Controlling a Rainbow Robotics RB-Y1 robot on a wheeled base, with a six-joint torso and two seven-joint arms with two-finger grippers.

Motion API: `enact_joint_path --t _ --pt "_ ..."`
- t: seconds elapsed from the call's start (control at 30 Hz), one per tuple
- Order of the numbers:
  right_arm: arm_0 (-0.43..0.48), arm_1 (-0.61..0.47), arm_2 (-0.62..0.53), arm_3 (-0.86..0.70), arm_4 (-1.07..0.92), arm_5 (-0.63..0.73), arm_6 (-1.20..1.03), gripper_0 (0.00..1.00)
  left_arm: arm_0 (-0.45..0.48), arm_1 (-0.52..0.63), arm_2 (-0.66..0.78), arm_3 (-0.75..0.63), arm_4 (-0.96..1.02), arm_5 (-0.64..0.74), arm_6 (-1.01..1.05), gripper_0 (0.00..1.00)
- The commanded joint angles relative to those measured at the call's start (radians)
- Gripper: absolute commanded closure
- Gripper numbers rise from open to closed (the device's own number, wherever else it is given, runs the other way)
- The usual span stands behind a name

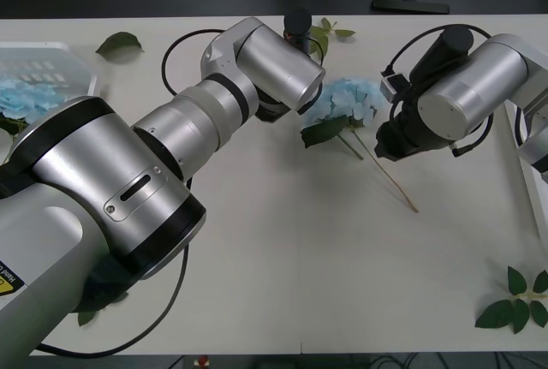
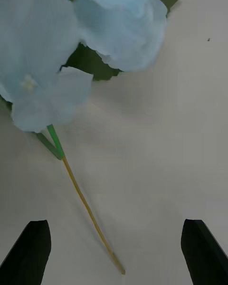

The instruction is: Place the red flowers into the right box and the blue flowers into the left box. If a person shows an open palm, hand one flower to the person first, then continue sorting.

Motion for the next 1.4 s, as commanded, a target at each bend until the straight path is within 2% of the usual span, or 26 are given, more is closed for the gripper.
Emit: enact_joint_path --t 0.03,0.17,0.47,0.53,0.67,0.93,0.97,1.03,1.07,1.13,1.17,1.23,1.4 --pt "-0.013 0.026 -0.005 0.016 0.035 -0.006 -0.046 0.20 -0.030 -0.002 0.017 -0.001 -0.008 -0.024 0.031 0.00" --pt "-0.013 0.051 0.010 0.034 0.070 -0.014 -0.046 0.20 -0.014 -0.002 0.015 -0.001 -0.019 -0.045 0.042 0.00" --pt "-0.013 0.083 0.128 0.102 0.127 -0.137 -0.066 0.20 0.032 -0.002 0.015 -0.001 -0.042 -0.079 0.039 0.00" --pt "-0.013 0.092 0.143 0.120 0.133 -0.169 -0.070 0.14 0.046 -0.002 0.015 -0.001 -0.049 -0.096 0.039 0.00" --pt "-0.013 0.114 0.145 0.149 0.131 -0.198 -0.078 0.10 0.064 -0.002 0.015 -0.001 -0.049 -0.130 0.043 0.00" --pt "-0.013 0.123 0.156 0.172 0.121 -0.238 -0.098 0.10 0.066 -0.002 0.034 -0.001 -0.052 -0.154 0.054 0.00" --pt "-0.012 0.123 0.157 0.172 0.121 -0.238 -0.099 0.12 0.066 -0.002 0.040 -0.001 -0.054 -0.157 0.054 0.00" --pt "-0.012 0.120 0.165 0.172 0.121 -0.238 -0.101 0.37 0.064 -0.002 0.051 -0.003 -0.052 -0.160 0.054 0.00" --pt "-0.013 0.120 0.170 0.172 0.121 -0.238 -0.102 0.57 0.064 -0.002 0.060 -0.006 -0.052 -0.165 0.051 0.00" --pt "-0.013 0.118 0.179 0.172 0.130 -0.238 -0.101 0.87 0.062 -0.002 0.072 -0.017 -0.051 -0.167 0.054 0.00" --pt "-0.012 0.117 0.185 0.172 0.135 -0.238 -0.102 0.96 0.062 -0.002 0.078 -0.024 -0.051 -0.168 0.054 0.00" --pt "-0.012 0.115 0.191 0.172 0.136 -0.238 -0.104 1.00 0.059 -0.002 0.083 -0.027 -0.051 -0.168 0.053 0.00" --pt "-0.012 0.114 0.197 0.189 0.133 -0.249 -0.106 1.00 0.061 -0.002 0.088 -0.026 -0.054 -0.182 0.048 0.00"
